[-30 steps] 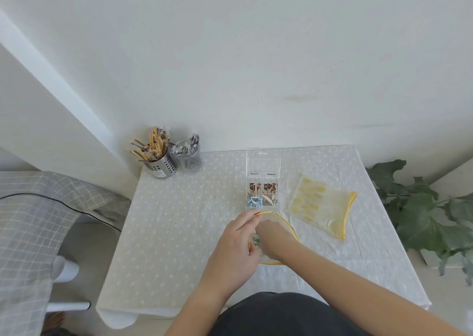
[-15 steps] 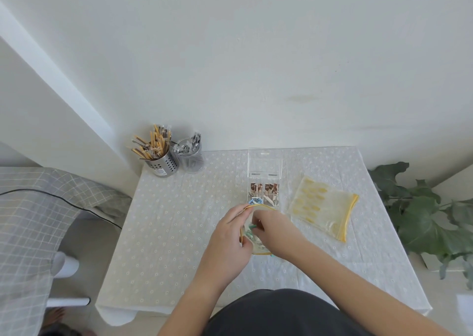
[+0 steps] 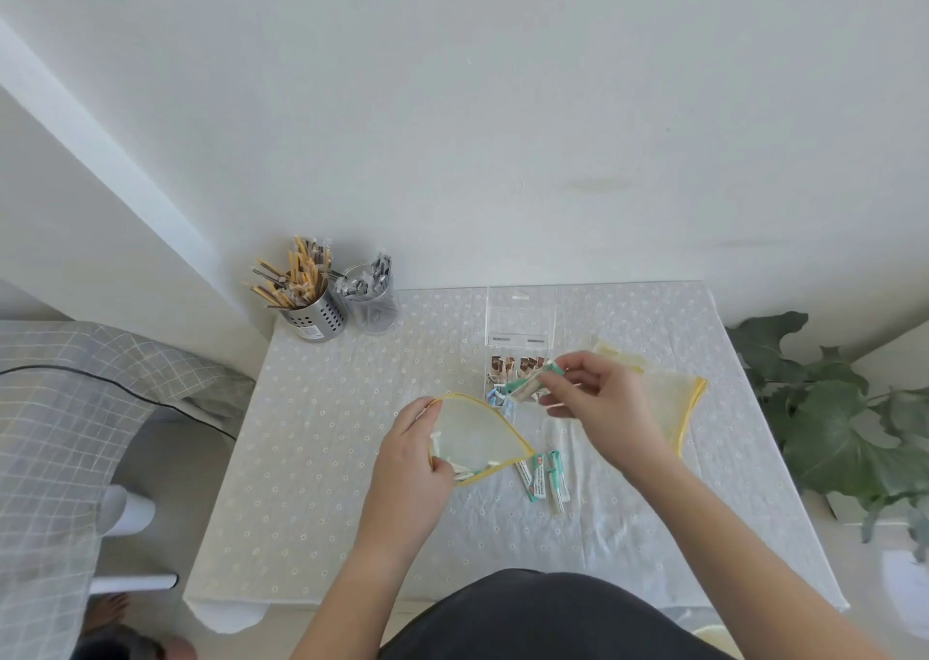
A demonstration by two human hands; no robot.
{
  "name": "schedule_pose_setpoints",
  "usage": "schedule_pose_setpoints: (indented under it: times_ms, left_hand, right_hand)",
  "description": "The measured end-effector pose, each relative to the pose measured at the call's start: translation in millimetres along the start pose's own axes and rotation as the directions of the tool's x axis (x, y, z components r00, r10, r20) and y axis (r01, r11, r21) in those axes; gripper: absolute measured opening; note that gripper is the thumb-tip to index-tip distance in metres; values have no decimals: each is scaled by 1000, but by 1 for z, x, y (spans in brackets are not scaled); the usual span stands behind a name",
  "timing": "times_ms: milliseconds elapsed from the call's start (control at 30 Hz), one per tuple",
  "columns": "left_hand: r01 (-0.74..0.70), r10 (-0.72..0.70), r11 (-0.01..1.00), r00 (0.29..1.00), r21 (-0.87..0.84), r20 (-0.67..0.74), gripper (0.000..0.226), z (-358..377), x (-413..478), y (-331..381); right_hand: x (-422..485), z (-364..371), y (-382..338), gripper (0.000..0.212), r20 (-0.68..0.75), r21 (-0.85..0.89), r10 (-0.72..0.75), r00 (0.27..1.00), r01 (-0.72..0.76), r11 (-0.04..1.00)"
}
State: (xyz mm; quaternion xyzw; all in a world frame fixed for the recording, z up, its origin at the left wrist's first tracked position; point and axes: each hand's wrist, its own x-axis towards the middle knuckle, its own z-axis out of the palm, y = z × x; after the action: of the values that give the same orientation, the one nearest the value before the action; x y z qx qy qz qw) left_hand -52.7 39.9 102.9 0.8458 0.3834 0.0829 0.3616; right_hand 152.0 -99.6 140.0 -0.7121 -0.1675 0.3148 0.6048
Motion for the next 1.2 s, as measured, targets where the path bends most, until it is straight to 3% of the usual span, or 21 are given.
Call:
schedule_pose_setpoints:
  times_ms: [67,167,367,733,1000,1200]
  left_hand:
    - [27,-27,1000,1000,1,-2,72,0,0,-6]
    - [46,-46,999,999,3,1,73,0,-1,-12]
    - [65,-65,998,998,-3,-2,72,-1,-4,-13]
    - [95,-95,995,995,-18,25,70,6,-6,-22]
    - [91,-90,995,996,-44,23,69,11,-10,-27]
    - [86,-85,995,996,-51,30,68,12,-12,-28]
  right_hand:
    - [17,-10,6,10,-64,-48,-4,998,1,999]
    - [48,-18,32,7,-124,-277,-8,992,-27,961]
    - [92,-2,85,16,-66,-624,31,997,-66,779]
    - [115,29,109,19,-83,-801,255,963,-217,559]
    - [118,44,112,23,-171,-878,216,961,-248,410]
    - [114,49,113,27,-224,-887,172,959,-274,372]
